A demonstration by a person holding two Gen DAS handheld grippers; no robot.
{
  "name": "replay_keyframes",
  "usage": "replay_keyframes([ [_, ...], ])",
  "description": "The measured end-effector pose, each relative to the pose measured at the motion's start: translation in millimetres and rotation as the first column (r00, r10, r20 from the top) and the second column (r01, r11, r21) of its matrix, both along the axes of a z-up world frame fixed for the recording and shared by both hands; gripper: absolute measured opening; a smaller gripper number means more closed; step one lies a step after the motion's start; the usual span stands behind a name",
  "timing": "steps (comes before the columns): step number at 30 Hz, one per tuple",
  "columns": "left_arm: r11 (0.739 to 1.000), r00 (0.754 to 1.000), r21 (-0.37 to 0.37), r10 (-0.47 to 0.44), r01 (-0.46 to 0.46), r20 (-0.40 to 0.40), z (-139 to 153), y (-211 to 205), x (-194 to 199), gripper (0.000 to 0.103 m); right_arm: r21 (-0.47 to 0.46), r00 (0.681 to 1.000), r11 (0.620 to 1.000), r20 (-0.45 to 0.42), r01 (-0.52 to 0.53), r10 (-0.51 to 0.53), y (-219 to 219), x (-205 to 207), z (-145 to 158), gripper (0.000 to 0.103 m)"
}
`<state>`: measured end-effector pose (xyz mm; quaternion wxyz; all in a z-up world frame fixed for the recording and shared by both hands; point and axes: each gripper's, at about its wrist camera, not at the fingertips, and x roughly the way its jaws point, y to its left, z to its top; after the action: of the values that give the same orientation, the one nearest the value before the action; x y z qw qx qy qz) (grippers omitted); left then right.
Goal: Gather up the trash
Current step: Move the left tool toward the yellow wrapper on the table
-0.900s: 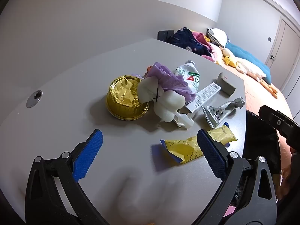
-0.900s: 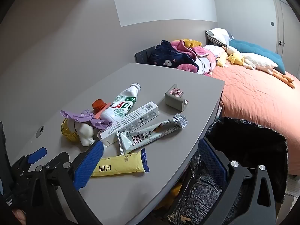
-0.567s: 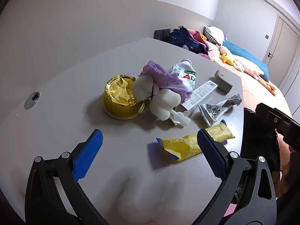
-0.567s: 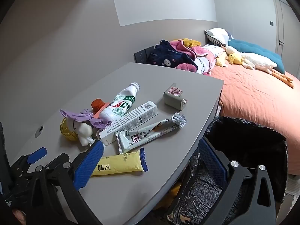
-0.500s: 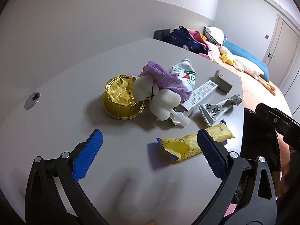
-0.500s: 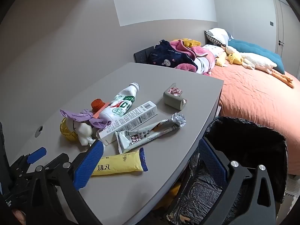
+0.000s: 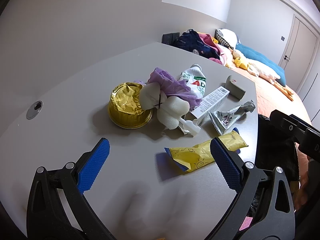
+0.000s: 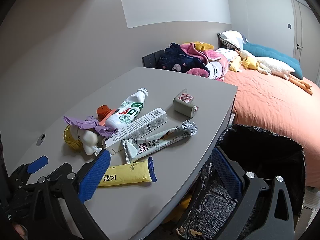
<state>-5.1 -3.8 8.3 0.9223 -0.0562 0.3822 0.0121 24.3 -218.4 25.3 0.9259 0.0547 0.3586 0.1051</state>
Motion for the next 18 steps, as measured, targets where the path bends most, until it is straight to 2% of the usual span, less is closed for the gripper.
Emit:
replay_keyframes([
  [18,1.000,1.000,0.025,-0.020,0.019,0.012,0.2,-5.3,-1.1,0.097,0.000,1.000,1.000,-0.002,-0.001,0.001,3.4,1.3,-1.5,0.101],
])
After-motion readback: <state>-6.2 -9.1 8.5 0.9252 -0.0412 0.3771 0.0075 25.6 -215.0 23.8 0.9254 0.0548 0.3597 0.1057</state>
